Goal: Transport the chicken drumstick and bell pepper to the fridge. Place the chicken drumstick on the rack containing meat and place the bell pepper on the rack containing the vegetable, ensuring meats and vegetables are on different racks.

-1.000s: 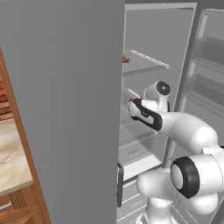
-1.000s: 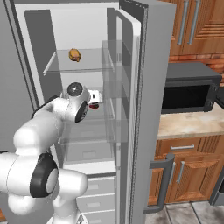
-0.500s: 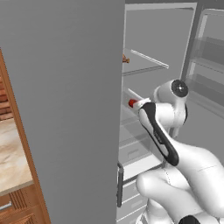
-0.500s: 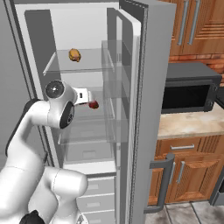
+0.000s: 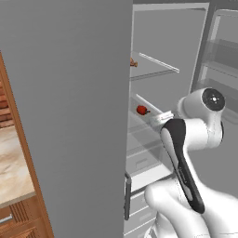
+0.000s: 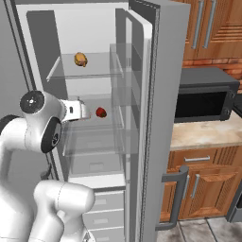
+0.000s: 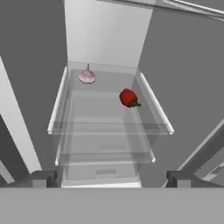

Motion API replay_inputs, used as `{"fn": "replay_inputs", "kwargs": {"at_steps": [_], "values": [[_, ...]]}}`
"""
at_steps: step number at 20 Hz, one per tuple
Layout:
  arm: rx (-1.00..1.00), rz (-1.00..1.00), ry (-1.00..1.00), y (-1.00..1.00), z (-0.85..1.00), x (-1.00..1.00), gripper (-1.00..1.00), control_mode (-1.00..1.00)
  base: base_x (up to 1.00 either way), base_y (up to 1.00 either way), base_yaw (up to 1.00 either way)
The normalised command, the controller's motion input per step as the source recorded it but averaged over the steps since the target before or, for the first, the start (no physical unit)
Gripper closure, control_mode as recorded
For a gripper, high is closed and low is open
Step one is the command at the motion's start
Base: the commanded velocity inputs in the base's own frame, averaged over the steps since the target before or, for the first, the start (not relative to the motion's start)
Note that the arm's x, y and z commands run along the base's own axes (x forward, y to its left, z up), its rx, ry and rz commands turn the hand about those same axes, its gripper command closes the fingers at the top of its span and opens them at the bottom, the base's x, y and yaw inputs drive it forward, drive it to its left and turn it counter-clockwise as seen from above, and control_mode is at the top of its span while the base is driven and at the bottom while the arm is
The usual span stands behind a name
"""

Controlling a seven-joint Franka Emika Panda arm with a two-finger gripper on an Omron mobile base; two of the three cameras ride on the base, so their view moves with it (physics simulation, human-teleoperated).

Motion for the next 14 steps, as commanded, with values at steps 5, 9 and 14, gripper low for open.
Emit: {"fn": "replay_inputs", "kwargs": {"at_steps": [5, 9, 14], "values": [[0.00, 0.00, 0.03, 0.03, 0.27, -0.83, -1.00, -1.00, 0.00, 0.00, 0.00], [0.00, -0.03, 0.02, 0.02, 0.32, -0.20, -1.00, -1.00, 0.00, 0.00, 0.00], [0.00, -0.01, 0.00, 0.00, 0.25, -0.24, -1.00, -1.00, 0.00, 0.00, 0.00]]}}
